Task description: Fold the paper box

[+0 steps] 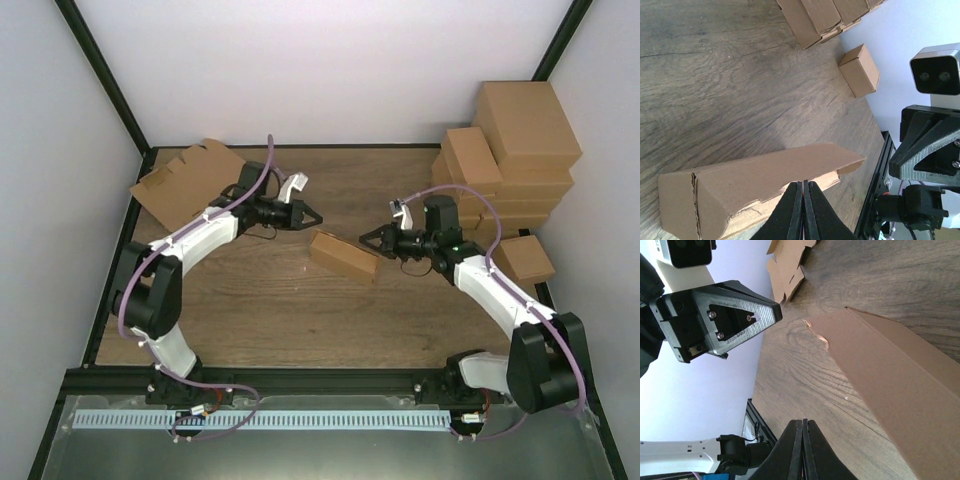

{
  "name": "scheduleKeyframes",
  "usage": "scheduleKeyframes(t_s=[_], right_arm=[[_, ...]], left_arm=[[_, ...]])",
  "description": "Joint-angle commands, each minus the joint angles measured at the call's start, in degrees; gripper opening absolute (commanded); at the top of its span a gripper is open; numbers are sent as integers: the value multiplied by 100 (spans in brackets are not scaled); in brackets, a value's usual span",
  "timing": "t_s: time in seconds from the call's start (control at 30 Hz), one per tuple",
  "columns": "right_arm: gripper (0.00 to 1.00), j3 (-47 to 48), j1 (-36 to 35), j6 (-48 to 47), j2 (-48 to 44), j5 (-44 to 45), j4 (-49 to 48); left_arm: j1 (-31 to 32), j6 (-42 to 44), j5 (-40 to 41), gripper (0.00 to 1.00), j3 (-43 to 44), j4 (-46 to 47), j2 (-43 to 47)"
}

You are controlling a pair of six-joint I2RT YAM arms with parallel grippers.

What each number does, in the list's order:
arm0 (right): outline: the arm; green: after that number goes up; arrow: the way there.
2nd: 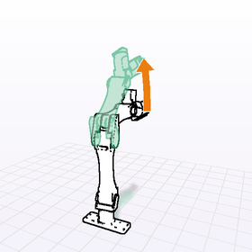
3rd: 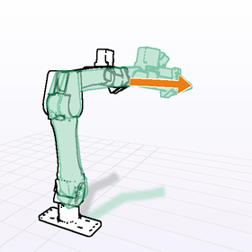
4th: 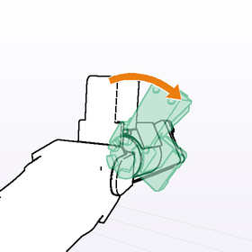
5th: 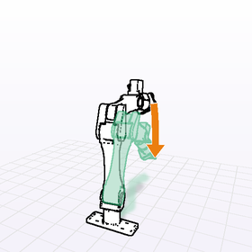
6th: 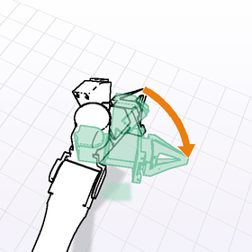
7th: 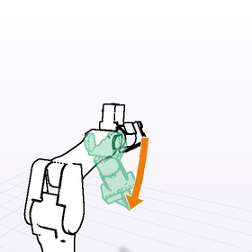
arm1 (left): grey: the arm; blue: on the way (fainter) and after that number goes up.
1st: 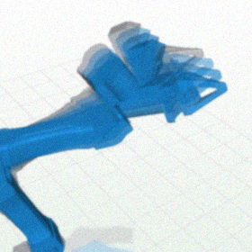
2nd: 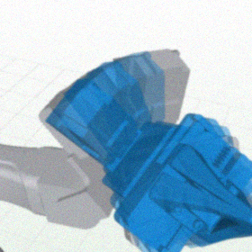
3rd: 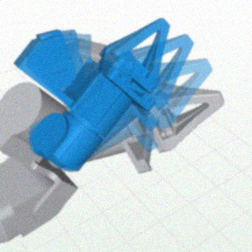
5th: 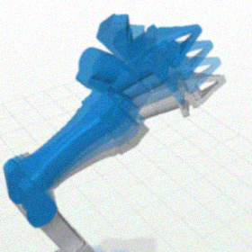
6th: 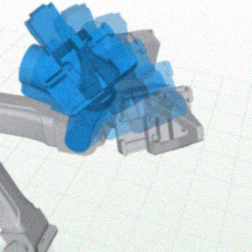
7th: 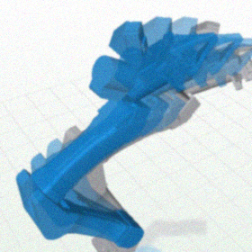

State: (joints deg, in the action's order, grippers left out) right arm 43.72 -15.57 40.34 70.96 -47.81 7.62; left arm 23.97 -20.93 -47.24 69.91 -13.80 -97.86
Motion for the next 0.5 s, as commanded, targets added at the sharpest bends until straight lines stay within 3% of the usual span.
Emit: scheduleKeyframes(t_s=[0.0, 0.2, 0.47], right_arm=[[1, -144, 125, 44, 138, -365, -558], [1, -370, 149, -27, 326, -448, -747], [1, -447, 287, -314, 473, -431, -746]], left_arm=[[-37, 23, -303, 4, -55, 372, -160], [-46, 48, -339, 11, -197, 551, -307], [-63, 50, -351, 7, -224, 595, -498]])
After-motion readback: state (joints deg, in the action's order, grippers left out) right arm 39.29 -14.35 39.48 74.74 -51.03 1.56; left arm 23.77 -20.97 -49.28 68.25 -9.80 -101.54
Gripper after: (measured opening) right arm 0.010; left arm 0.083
